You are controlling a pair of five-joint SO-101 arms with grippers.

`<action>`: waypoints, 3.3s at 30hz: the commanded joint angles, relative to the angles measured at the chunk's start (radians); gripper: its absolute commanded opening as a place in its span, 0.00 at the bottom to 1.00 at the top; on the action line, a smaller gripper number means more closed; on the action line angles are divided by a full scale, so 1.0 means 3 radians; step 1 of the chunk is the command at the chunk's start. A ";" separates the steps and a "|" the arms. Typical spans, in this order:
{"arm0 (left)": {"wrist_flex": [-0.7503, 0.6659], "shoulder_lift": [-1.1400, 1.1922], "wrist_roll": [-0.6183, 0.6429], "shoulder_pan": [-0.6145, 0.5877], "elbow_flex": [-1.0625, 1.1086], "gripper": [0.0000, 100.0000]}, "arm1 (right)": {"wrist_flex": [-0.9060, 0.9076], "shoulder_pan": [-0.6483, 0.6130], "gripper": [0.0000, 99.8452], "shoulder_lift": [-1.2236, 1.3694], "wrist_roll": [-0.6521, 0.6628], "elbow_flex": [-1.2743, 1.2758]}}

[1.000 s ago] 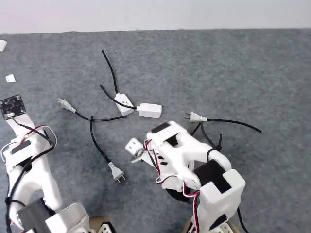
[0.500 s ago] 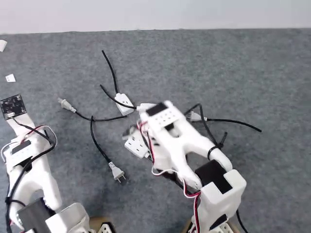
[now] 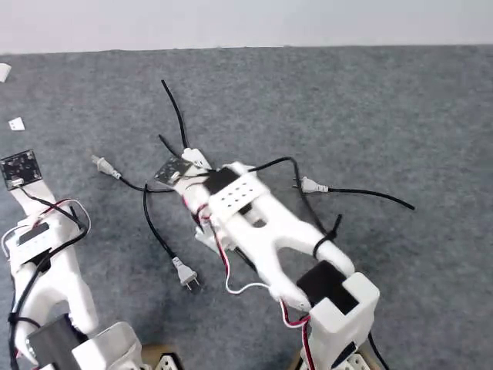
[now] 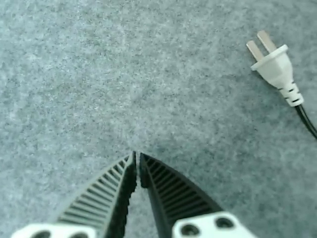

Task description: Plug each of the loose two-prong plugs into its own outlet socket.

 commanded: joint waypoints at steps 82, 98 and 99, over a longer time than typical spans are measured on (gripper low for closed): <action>0.1524 -0.2864 0.1325 0.2767 0.0545 0.01 | 0.0289 0.2192 0.01 -0.0734 -0.1289 0.0087; 0.1038 -0.1028 0.1335 0.2573 0.0130 0.02 | -0.0923 0.2463 0.11 -0.0151 -0.0455 0.0087; 0.0977 -0.0946 0.1335 0.2573 0.0125 0.02 | -0.0913 0.2463 0.11 -0.0074 -0.0378 0.0026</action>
